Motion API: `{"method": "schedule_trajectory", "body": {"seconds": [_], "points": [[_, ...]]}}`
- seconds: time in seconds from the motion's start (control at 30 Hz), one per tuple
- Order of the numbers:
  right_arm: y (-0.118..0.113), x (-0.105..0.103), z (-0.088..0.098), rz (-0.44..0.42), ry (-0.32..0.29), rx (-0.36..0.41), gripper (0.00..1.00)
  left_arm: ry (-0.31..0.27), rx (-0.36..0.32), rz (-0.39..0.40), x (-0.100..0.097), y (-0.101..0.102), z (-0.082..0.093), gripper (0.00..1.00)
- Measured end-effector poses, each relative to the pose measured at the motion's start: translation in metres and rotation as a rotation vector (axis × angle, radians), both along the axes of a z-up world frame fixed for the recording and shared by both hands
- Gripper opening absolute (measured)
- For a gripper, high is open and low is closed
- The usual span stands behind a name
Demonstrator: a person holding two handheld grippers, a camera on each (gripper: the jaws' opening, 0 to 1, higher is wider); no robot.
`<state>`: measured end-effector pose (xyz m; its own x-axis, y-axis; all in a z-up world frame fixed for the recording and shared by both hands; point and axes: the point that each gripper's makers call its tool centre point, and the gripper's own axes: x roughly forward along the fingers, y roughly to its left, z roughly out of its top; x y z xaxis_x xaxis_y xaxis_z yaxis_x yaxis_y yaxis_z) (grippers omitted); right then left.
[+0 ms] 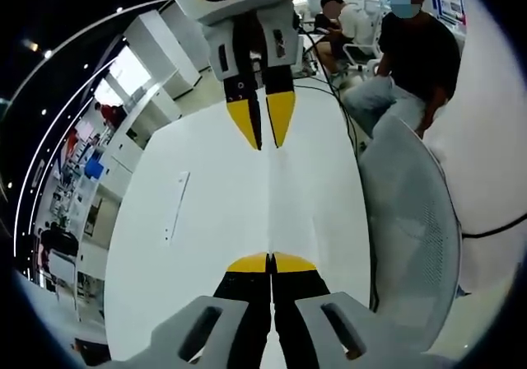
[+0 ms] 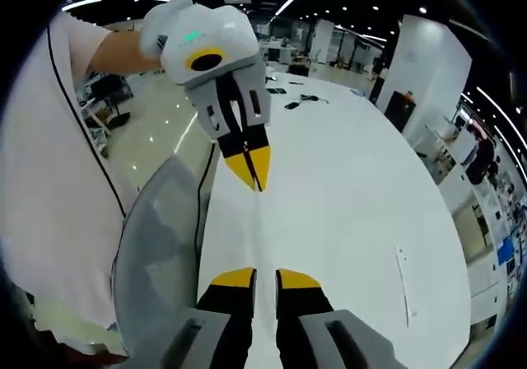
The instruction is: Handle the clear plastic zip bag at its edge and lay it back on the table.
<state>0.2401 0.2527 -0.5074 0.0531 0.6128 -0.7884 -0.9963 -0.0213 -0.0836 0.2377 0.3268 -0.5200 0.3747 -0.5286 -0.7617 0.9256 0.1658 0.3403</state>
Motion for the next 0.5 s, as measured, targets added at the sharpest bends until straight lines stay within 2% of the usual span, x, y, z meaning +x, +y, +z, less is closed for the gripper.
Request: {"method": "schedule_trajectory", "body": {"seconds": [0.5], "points": [[0.0068, 0.0023, -0.0025, 0.011, -0.014, -0.003, 0.04, -0.003, -0.004, -0.005, 0.0012, -0.0003, -0.0008, 0.0]]}}
